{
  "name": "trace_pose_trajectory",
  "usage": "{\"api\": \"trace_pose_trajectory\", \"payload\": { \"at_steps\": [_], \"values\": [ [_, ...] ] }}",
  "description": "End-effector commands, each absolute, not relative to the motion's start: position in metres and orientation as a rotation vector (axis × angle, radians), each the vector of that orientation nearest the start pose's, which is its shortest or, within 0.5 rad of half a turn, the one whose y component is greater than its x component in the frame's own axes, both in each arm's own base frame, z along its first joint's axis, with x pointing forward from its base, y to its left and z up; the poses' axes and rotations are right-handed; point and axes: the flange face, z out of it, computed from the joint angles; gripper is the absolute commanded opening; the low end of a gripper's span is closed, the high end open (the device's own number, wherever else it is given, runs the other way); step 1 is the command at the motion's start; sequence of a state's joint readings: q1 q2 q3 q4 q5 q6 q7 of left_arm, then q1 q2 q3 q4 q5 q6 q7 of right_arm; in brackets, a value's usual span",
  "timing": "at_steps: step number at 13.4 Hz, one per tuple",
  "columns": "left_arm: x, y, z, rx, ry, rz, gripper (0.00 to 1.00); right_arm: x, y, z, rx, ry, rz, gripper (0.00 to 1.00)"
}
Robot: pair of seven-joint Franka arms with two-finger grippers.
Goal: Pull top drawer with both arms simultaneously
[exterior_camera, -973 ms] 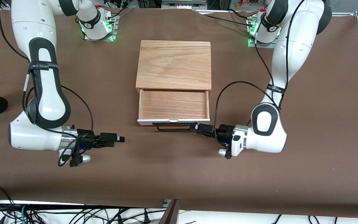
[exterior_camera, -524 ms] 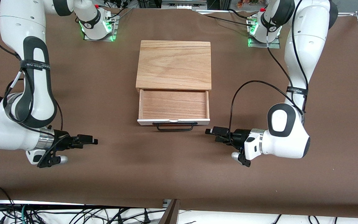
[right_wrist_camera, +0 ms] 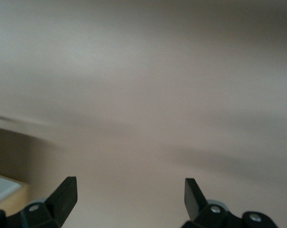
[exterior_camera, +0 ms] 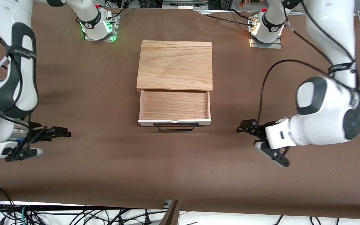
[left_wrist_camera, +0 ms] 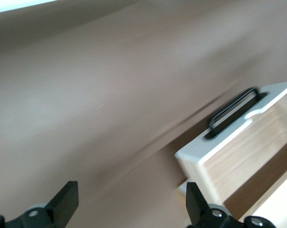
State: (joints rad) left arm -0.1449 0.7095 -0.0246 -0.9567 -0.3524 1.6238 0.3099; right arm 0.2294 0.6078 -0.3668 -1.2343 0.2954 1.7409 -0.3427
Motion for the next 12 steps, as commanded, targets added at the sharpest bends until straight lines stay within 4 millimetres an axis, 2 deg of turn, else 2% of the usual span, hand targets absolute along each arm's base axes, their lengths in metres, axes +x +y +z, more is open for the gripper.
{"api": "trace_pose_trajectory", "payload": {
  "at_steps": [1,2,4,5,6,8,10,11,12],
  "values": [
    [0.713,-0.101,0.484,-3.251,0.699,0.142,1.00,0.679,-0.014,0.495,-3.188,-0.432,0.030,1.00],
    [0.707,-0.093,0.499,-3.186,0.687,0.149,1.00,0.673,-0.024,0.509,-3.247,-0.461,0.020,1.00],
    [0.690,-0.086,0.533,-3.146,0.675,0.129,1.00,0.660,-0.040,0.522,-3.249,-0.450,0.000,1.00],
    [0.673,-0.081,0.534,-3.150,0.646,0.164,1.00,0.647,-0.040,0.531,-3.232,-0.446,-0.010,1.00],
    [0.660,-0.077,0.542,-3.152,0.597,0.108,1.00,0.636,-0.043,0.541,-3.224,-0.436,-0.034,1.00],
    [0.629,-0.066,0.543,-3.132,0.453,0.004,1.00,0.612,-0.045,0.567,-3.204,-0.425,-0.088,1.00],
    [0.606,-0.057,0.538,-3.146,0.341,0.007,1.00,0.595,-0.037,0.579,-3.188,-0.443,-0.077,1.00],
    [0.600,-0.042,0.539,-3.152,0.269,0.009,1.00,0.588,-0.036,0.582,-3.192,-0.377,-0.053,1.00],
    [0.592,-0.035,0.538,-3.154,0.234,0.023,1.00,0.585,-0.025,0.582,-3.195,-0.305,-0.039,1.00]
  ]
}}
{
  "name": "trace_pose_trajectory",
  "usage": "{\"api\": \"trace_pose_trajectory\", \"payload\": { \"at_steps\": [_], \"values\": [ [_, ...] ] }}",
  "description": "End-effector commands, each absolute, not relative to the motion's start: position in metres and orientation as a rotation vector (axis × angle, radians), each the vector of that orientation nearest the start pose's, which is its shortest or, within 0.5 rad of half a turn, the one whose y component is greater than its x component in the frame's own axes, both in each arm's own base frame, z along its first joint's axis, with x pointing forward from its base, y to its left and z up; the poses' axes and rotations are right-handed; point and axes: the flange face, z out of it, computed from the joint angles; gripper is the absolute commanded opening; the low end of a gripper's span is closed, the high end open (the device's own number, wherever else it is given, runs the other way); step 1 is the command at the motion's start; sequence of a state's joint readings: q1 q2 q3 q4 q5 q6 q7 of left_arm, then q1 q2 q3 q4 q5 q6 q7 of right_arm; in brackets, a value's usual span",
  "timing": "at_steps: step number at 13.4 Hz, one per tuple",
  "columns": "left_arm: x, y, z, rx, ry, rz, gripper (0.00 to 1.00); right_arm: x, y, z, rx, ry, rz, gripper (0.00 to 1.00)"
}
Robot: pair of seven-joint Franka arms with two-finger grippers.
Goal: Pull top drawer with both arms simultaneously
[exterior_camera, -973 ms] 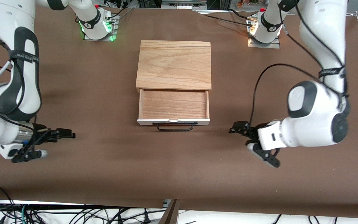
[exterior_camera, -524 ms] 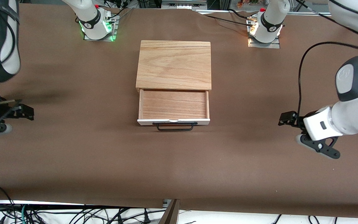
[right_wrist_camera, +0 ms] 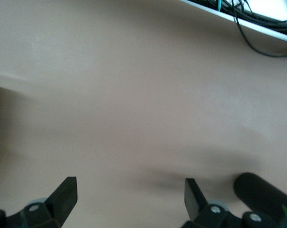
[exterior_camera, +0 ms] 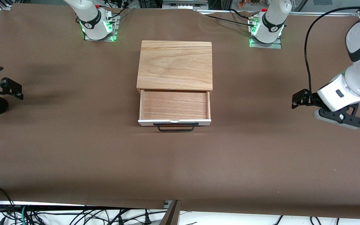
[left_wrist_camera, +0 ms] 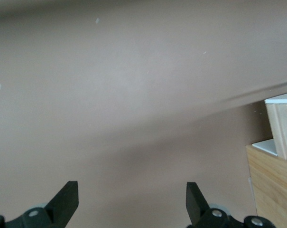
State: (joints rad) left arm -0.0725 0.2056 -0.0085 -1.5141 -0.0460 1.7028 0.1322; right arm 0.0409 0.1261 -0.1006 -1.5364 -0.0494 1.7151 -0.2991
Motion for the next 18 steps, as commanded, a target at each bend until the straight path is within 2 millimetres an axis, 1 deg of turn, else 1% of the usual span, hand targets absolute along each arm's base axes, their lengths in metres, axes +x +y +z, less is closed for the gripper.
{"api": "trace_pose_trajectory", "payload": {
  "at_steps": [1,3,4,7,11,13,15,16,18],
  "values": [
    [0.583,-0.034,0.540,-3.156,0.229,0.028,1.00,0.583,-0.014,0.575,-3.194,-0.295,-0.017,1.00],
    [0.563,-0.032,0.545,-3.158,0.166,0.031,1.00,0.581,-0.017,0.578,-3.192,-0.297,-0.031,1.00],
    [0.558,-0.038,0.546,-3.156,0.169,0.037,1.00,0.582,-0.018,0.577,-3.192,-0.305,-0.025,1.00],
    [0.558,-0.044,0.551,-3.143,0.188,0.022,1.00,0.588,-0.019,0.577,-3.188,-0.310,-0.008,1.00],
    [0.559,-0.043,0.553,-3.132,0.193,0.022,1.00,0.590,-0.018,0.576,-3.163,-0.300,-0.013,1.00],
    [0.557,-0.038,0.551,-3.132,0.188,0.055,1.00,0.590,-0.022,0.576,-3.163,-0.303,-0.010,1.00],
    [0.557,-0.037,0.552,-3.132,0.188,0.060,1.00,0.591,-0.022,0.579,-3.163,-0.310,-0.019,1.00],
    [0.557,-0.036,0.552,-3.131,0.186,0.060,1.00,0.592,-0.023,0.575,-3.163,-0.305,-0.010,1.00],
    [0.556,-0.033,0.551,-3.132,0.184,0.067,1.00,0.592,-0.024,0.575,-3.164,-0.301,-0.010,1.00]
  ]
}}
